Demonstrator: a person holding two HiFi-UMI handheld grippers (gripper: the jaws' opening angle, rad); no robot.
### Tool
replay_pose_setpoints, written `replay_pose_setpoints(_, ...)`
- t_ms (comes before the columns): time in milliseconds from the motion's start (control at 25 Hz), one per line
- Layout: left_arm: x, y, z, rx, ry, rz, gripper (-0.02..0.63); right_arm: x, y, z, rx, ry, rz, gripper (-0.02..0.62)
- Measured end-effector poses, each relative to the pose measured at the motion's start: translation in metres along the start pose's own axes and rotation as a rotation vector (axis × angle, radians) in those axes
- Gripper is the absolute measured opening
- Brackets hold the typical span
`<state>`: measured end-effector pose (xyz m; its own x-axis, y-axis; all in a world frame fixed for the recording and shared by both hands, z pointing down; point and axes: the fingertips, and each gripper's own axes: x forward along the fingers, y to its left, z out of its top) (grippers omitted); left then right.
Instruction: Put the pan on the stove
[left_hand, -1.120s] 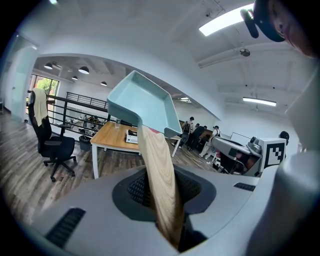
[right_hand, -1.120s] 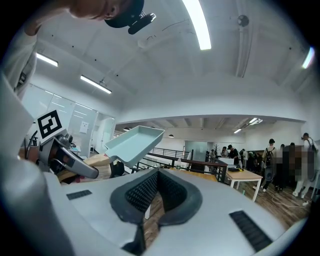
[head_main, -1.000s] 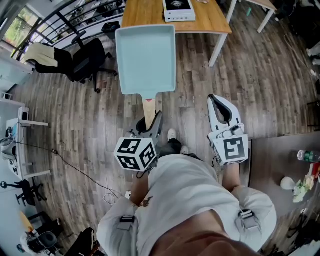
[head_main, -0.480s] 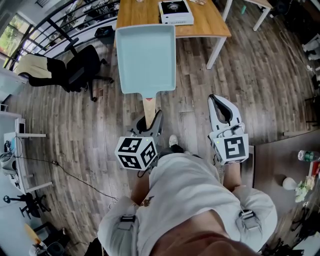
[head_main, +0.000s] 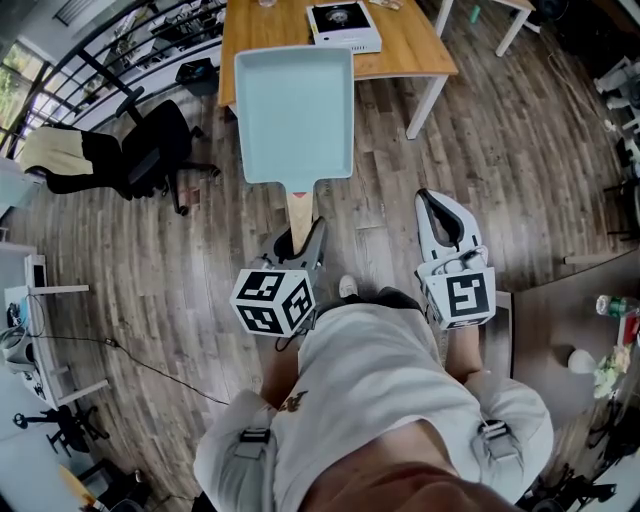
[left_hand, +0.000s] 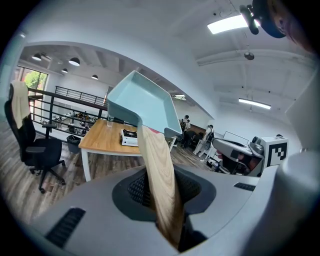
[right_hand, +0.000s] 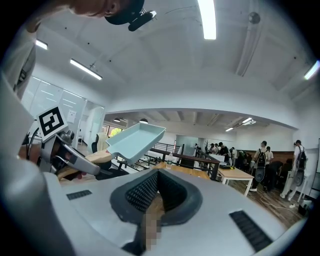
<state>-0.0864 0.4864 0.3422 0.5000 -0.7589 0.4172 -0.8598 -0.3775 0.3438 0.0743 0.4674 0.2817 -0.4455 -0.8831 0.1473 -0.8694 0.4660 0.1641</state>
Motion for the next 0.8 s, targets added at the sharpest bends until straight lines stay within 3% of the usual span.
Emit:
replay_pose_setpoints(400,0.034,0.009,0.021,0.011,0.021,-0.015,0.095,0.035,-0.020,-0.001,0.013,0.021,-0.016,0.015)
replay_pose_setpoints(800,0.090,0.022,0.041,-0.006,0.020,0.026,0.095,0.088,-0.057,-0.012,0.016,-0.006,0.049,0.015)
